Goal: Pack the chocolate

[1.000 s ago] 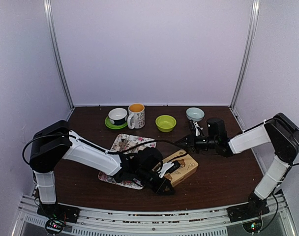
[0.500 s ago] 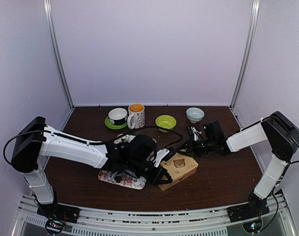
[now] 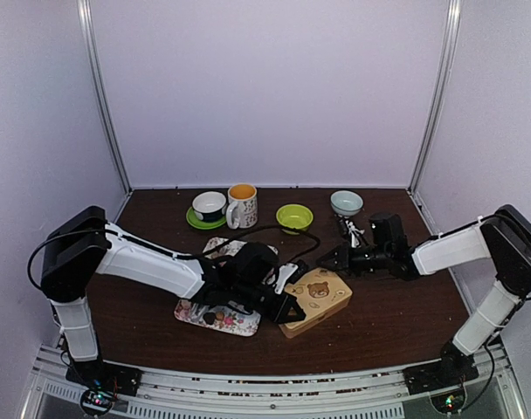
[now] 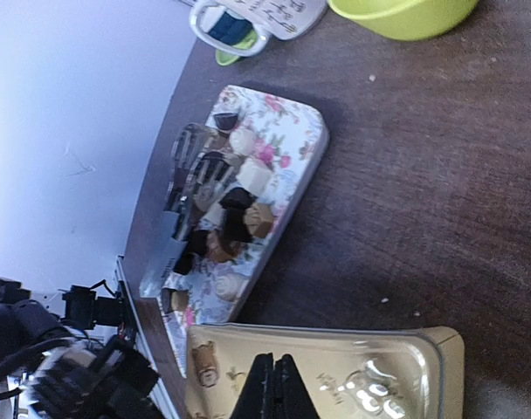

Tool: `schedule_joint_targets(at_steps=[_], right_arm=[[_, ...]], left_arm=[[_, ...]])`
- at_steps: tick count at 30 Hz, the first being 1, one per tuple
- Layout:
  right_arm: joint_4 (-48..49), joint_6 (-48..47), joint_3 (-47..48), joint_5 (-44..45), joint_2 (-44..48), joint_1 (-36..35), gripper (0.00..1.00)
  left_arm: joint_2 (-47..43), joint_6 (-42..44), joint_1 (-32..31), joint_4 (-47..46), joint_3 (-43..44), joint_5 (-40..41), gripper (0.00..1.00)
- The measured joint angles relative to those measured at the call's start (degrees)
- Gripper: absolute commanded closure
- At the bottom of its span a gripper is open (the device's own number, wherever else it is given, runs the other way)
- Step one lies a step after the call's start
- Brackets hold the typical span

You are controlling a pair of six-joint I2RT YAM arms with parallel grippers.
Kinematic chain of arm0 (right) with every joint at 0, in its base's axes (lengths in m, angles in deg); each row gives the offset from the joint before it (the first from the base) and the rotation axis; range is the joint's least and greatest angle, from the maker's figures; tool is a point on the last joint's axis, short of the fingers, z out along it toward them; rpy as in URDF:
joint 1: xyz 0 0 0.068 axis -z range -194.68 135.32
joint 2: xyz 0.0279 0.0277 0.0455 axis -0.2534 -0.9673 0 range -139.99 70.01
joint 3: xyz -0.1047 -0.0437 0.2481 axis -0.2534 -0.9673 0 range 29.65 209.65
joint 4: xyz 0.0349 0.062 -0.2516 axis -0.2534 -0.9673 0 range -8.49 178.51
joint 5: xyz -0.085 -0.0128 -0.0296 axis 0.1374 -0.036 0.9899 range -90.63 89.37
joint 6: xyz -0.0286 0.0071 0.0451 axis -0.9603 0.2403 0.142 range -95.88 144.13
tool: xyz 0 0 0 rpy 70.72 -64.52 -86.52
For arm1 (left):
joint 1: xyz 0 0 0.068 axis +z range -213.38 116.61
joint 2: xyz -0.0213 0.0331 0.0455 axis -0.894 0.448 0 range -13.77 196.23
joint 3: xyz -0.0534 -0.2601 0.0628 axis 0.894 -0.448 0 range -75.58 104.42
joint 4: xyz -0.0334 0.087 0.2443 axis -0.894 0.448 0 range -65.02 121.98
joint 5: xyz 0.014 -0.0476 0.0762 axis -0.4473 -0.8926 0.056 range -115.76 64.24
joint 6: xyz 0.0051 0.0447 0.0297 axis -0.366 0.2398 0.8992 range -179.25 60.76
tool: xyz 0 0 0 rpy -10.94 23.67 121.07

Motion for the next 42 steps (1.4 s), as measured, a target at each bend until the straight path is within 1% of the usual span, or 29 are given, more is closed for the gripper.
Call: schedule_joint_targets(at_steps=[2,4,7,9,13,15,18,20,22,24,27,29,31,33,35,37,39,42], right_arm=[[0.44,-0.09,0.66,0.35,-4.74,0.13,1.00],[4.39,0.81,1.73,-2.16,-8.63,0.35,1.00],[7.43,1.62,1.62,-1.66,-9.51,0.42,1.00],[7.69,1.92,0.70,-1.55,-8.55,0.46,1.00],[3.78,1.90,-2.78,-1.09,-1.90,0.46,1.00],[1.68,1.62,-4.96,-0.98,3.76,0.46,1.00],[1.64,1.38,-8.59,-1.01,12.26,0.33,1.00],[3.17,1.40,-11.30,-0.94,14.16,0.07,1.00],[5.64,1.55,-14.75,-0.59,12.28,0.04,1.00],[10.32,2.73,-18.27,-1.62,6.80,-0.07,1.00],[17.42,4.13,-18.88,-1.75,4.04,-0.83,1.00],[18.16,4.48,-19.74,-0.85,5.05,-2.25,1.00],[16.15,4.35,-20.57,1.01,7.98,-4.72,1.00],[14.03,4.17,-20.90,2.67,11.74,-8.46,1.00],[14.21,4.15,-20.65,3.48,13.46,-11.67,1.00],[15.19,4.26,-20.63,3.78,12.52,-13.29,1.00],[16.31,4.37,-20.65,4.61,9.25,-13.51,1.00],[22.91,5.70,-19.74,4.63,2.49,-13.49,1.00]], left_arm=[[-0.09,0.00,0.00,0.09,0.00,0.04,1.00],[-0.68,0.20,0.00,1.09,0.00,0.50,1.00],[-1.97,0.44,-0.02,3.69,-0.02,1.29,1.00],[-2.89,0.52,-0.02,4.74,-0.09,1.55,1.00],[-5.16,0.48,-0.02,4.74,-0.63,1.97,1.00],[-5.35,0.22,-0.02,4.11,-1.01,1.90,1.00],[-2.67,-0.52,-0.02,2.49,-1.22,0.96,1.00],[-1.07,-1.11,0.04,0.07,-1.36,0.02,1.00],[-1.29,-1.46,0.02,-0.22,-1.62,0.20,1.00],[-2.25,-1.60,0.04,0.24,-2.29,0.63,1.00],[-5.57,-2.14,0.59,0.55,-4.28,0.81,1.00],[-8.17,-2.78,1.60,-0.50,-5.97,0.59,1.00],[-10.14,-3.52,3.61,-2.67,-7.76,0.39,1.00],[-9.90,-4.09,5.81,-4.50,-8.59,0.42,1.00],[-7.96,-4.66,7.21,-5.14,-8.59,0.39,1.00],[-5.01,-5.31,7.39,-5.60,-8.63,0.17,1.00],[-4.13,-5.77,7.15,-7.48,-8.79,-0.70,1.00],[-4.68,-5.57,6.84,-6.25,-8.79,-0.46,1.00]])
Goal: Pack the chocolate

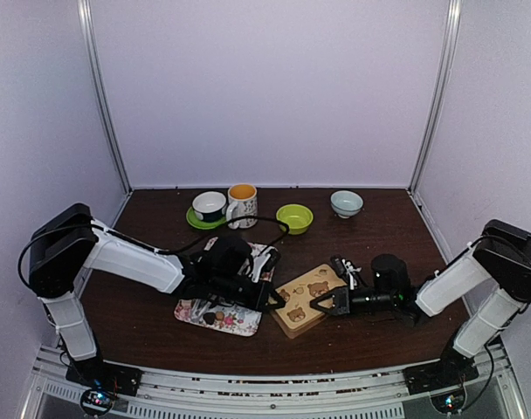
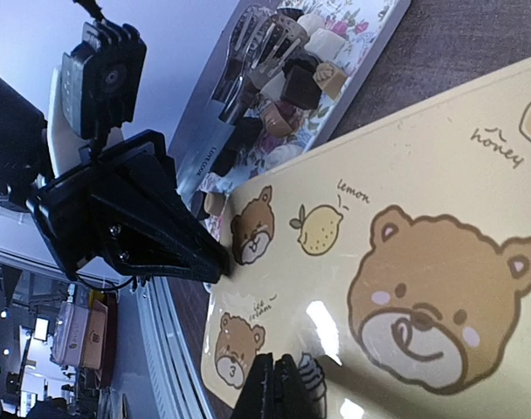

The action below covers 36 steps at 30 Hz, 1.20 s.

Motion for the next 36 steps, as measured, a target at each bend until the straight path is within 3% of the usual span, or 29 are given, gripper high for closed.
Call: schedule_joint_targets(at_steps=[4,10,17,21,25,32,36], right_arm=[[6.99,3.19,-0.48,-0.24,-2.99,-0.94,1.00],[6.23,4.33,-0.83,-0.15,1.42,-5.14,1.00],[10.40,6.19,-0.98,0.07,-3.41,-5.95,1.00],[13.14,7.48,-1.01,0.09,-6.03,-5.97,1.00],[10.84,7.48,-1.09,0.33,-2.97,-6.49,1.00],[0.83,2.40,3.04,3.54,8.61,-11.82,1.00],[0.55,1.16,3.56,6.14,4.90,-12.74,1.00]], left_arm=[[-2.34,1.16,0.48,3.91,0.42,0.59,1.00],[-2.54,3.48,4.13,4.87,4.98,-0.44,1.00],[7.30,4.37,5.95,-0.04,7.93,-6.67,1.00],[8.33,4.57,5.40,-0.98,8.76,-8.17,1.00],[8.33,5.99,5.42,3.13,11.41,-7.98,1.00],[12.35,8.92,6.01,7.43,24.11,-8.74,1.00],[18.71,9.49,6.62,8.20,31.34,-10.80,1.00]])
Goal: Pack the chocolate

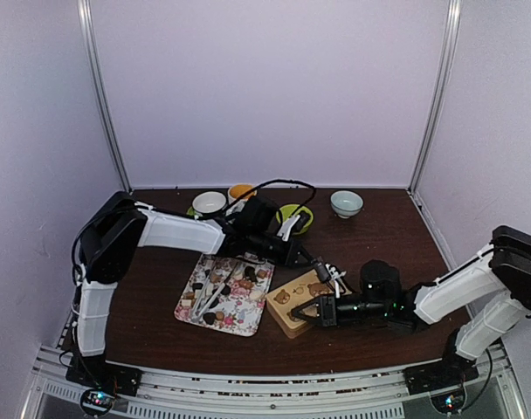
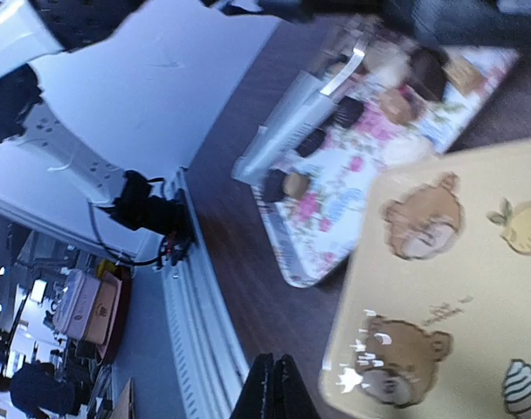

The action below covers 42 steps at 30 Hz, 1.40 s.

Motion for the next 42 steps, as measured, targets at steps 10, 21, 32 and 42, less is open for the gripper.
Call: schedule_joint_targets(at_steps=[10,21,32,42], right_arm=[[11.30,3.89,-1.84,3.82,-11.98,0.04,1.00],[-16.33,-6.45,0.07,12.20,13.35,3.50,1.00],[-44.74,-20.57,5.64,32.94,37.70,19.32,0.57],[-50.73,-30.01,11.26,42.73,40.54,27.02,0.00]], left_arm=[[9.31,0.07,0.57,1.44,8.52,-3.72,1.00],[-7.19,2.19,1.22,10.60,-0.59,3.28,0.98],[-42.36,8.28,9.94,16.70,-19.19,22.16,0.62],[-58.90,13.00,22.56,24.46,-29.57,30.71,0.02]])
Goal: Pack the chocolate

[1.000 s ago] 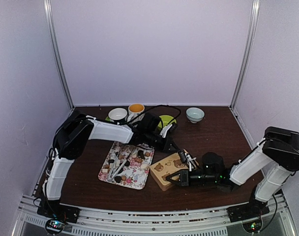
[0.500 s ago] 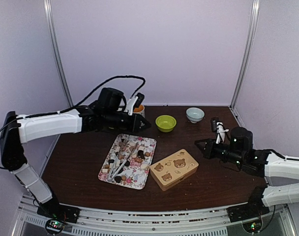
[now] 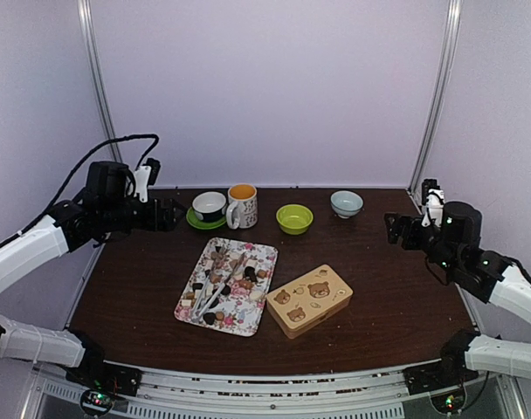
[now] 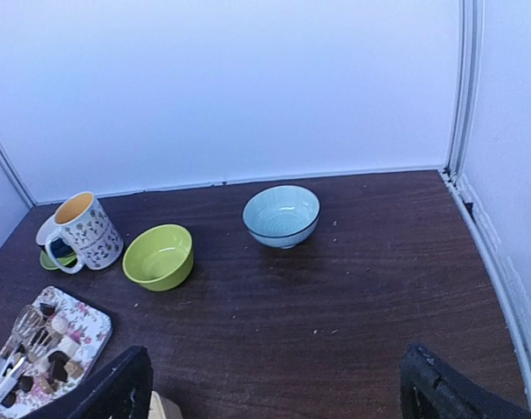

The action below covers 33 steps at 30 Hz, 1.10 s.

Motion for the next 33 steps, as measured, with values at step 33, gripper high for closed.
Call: schedule_joint_targets(at_steps=[33], right_arm=[[47.01,-18.32,-18.12,-0.52,-21.92,18.60,0.00]], left_arm=[[6.27,22.36,20.11,-49.59,-33.24,27.36,0.02]])
